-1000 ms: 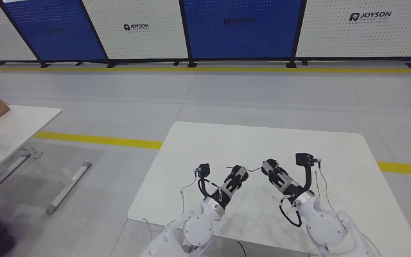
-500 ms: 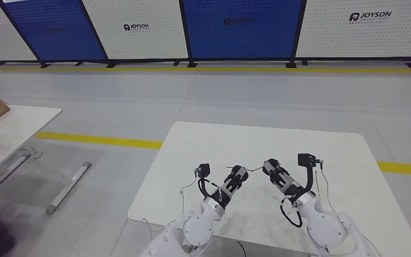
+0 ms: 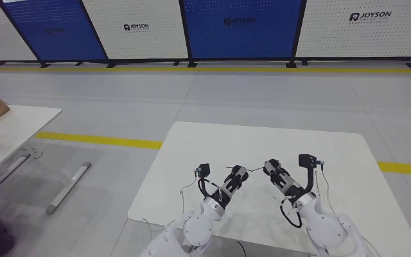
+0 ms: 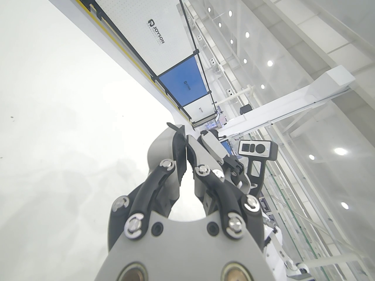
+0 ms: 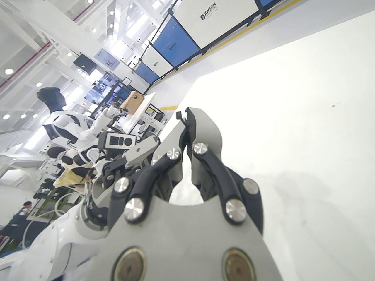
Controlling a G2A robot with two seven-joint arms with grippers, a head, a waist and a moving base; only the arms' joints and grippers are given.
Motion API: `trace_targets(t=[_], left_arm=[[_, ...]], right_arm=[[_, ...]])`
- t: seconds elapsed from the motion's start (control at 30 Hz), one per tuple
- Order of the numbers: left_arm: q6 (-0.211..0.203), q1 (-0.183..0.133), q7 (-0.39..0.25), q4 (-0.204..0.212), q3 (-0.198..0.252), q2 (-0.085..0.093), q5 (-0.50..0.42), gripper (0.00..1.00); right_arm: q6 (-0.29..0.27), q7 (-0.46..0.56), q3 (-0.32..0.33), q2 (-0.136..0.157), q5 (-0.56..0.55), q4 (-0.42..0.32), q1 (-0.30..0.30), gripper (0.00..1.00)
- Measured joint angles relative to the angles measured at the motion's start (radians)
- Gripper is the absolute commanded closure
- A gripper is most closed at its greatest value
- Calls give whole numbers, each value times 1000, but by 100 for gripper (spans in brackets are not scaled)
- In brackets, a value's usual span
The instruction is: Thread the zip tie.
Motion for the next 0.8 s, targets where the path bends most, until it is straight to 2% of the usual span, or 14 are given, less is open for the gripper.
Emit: trace_targets(t=[0.37, 0.57, 0.8], left_arm=[[0, 0, 0, 0, 0, 0, 0, 100], [0, 0, 0, 0, 0, 0, 0, 100], [0, 0, 0, 0, 0, 0, 0, 100]], right_arm=[[-1, 29, -9, -6, 13, -2, 3, 100], [0, 53, 8, -6, 41, -19, -6, 100], [14, 36, 35, -4, 36, -34, -22, 100]])
